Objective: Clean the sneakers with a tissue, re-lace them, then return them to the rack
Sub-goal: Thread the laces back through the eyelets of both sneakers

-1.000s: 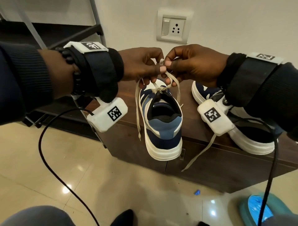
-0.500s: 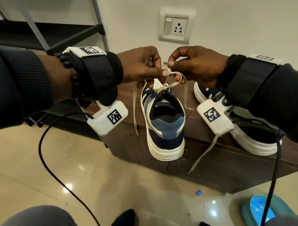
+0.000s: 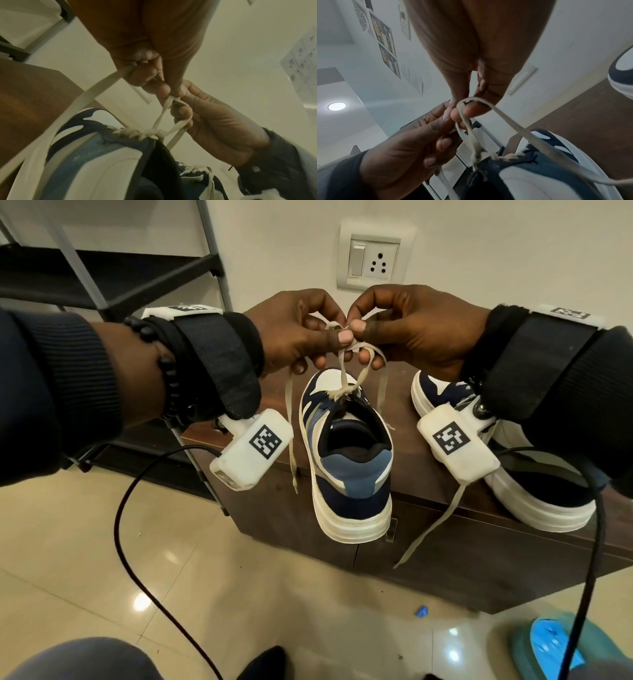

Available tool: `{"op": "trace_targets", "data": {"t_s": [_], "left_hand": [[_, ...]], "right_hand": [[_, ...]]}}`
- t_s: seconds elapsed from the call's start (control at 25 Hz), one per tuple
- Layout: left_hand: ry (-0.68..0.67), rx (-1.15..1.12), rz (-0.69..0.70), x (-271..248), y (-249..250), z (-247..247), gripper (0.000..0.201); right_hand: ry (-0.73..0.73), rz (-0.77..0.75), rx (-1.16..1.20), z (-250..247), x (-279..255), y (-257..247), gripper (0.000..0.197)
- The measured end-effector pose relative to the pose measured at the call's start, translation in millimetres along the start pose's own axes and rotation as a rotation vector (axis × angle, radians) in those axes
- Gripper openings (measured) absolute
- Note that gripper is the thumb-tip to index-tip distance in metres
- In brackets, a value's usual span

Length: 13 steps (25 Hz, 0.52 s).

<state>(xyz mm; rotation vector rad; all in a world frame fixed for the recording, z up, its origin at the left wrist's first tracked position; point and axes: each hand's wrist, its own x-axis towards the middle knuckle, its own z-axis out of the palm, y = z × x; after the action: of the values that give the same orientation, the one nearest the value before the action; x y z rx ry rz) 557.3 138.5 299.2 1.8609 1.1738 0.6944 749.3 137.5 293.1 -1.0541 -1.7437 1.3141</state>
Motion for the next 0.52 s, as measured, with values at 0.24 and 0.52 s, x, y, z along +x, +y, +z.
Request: {"op": "trace_targets", "data": {"t_s": [0.24, 0.52], "left_hand": [[0.005, -0.107, 0.033, -6.8, -1.7, 3.7, 0.011], [-0.041, 0.02, 0.069, -1.3, -0.8, -1.4, 0.02]], "right_hand": [[-0.008, 0.006, 0.003, 4.7, -0.7, 1.6, 0.004], [0.049, -0.028, -0.132, 3.9, 2.3, 3.1, 0.011]]}}
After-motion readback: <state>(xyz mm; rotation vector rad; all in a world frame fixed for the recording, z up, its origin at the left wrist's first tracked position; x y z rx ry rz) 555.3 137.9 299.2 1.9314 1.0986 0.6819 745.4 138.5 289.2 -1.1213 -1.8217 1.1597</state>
